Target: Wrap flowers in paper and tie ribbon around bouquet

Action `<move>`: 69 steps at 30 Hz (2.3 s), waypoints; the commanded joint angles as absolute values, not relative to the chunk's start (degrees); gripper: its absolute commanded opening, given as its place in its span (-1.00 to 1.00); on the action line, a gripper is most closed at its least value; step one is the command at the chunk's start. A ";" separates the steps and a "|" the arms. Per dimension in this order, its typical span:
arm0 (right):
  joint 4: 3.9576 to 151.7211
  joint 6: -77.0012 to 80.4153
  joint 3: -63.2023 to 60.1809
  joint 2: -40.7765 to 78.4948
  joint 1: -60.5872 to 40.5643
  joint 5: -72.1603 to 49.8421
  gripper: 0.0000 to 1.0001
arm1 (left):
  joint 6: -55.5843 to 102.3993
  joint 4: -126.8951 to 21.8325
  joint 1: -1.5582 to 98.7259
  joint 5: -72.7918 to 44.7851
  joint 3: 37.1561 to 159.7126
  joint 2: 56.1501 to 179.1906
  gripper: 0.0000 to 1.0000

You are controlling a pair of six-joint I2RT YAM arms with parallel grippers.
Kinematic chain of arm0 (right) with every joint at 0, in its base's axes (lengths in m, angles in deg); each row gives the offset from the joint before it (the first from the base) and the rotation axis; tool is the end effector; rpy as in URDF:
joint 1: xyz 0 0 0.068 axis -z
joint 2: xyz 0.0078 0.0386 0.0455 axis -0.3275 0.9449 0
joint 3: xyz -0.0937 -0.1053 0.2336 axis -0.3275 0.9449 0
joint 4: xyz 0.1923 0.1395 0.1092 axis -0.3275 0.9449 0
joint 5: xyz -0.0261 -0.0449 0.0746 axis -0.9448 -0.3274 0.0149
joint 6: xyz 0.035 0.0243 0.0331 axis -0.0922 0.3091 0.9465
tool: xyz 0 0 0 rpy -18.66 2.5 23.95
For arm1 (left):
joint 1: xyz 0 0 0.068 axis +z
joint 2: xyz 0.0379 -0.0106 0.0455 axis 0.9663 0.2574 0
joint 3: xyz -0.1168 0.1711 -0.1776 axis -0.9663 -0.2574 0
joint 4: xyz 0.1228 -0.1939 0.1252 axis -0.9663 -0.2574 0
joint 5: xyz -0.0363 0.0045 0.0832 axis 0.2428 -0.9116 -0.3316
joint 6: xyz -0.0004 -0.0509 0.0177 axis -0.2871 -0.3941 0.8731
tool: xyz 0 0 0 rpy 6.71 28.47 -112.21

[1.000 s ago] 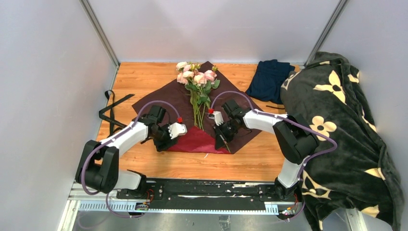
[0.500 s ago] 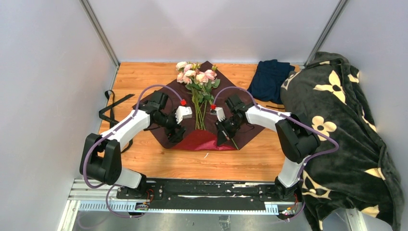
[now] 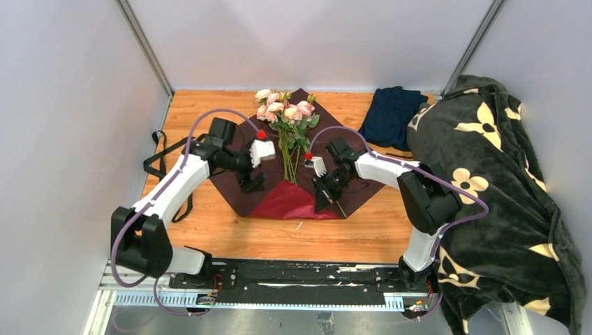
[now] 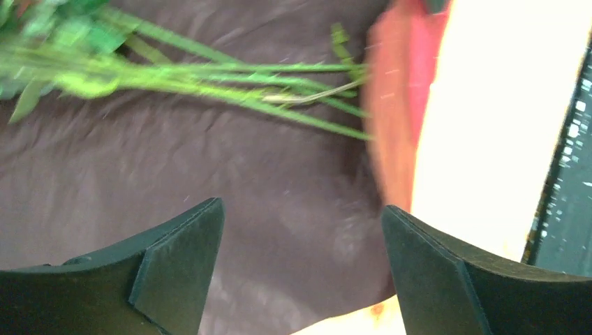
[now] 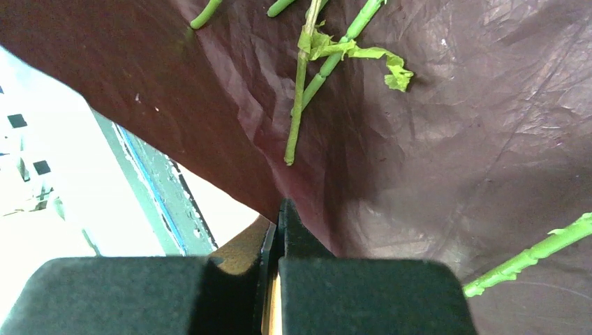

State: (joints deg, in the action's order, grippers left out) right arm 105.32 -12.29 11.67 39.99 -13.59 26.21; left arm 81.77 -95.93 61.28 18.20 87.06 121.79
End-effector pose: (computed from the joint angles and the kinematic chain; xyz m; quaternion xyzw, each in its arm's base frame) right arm 0.2724 0.2049 0.1691 -0.3785 0.8271 0.4056 0.0902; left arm 0.2604 -0.0879 0.2638 0.5345 0.7375 -0.2514 0.3274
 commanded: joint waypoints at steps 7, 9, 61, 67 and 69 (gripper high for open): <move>107.15 -14.24 10.67 40.02 -13.00 26.38 -1.00 | 80.15 -91.55 53.74 11.57 81.15 124.68 0.93; 106.77 -14.25 10.67 39.89 -13.02 26.45 -1.00 | 78.28 -89.96 53.57 12.10 81.33 126.08 0.86; 61.97 23.36 -5.60 43.77 -13.50 -8.60 -1.00 | 80.74 -91.68 53.64 21.21 75.56 123.60 -1.00; 58.55 24.43 -10.46 49.50 -13.66 -9.26 -1.00 | 85.82 -96.11 53.55 24.26 75.56 122.64 -1.00; 61.45 26.83 -10.53 49.23 -13.89 -9.89 -1.00 | 85.40 -96.20 53.57 24.76 75.89 122.72 -1.00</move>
State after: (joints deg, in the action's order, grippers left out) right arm 63.68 22.79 -7.81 49.96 -12.81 -8.14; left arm 82.76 -93.46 53.63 21.68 76.07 123.91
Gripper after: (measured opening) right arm 0.049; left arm 0.008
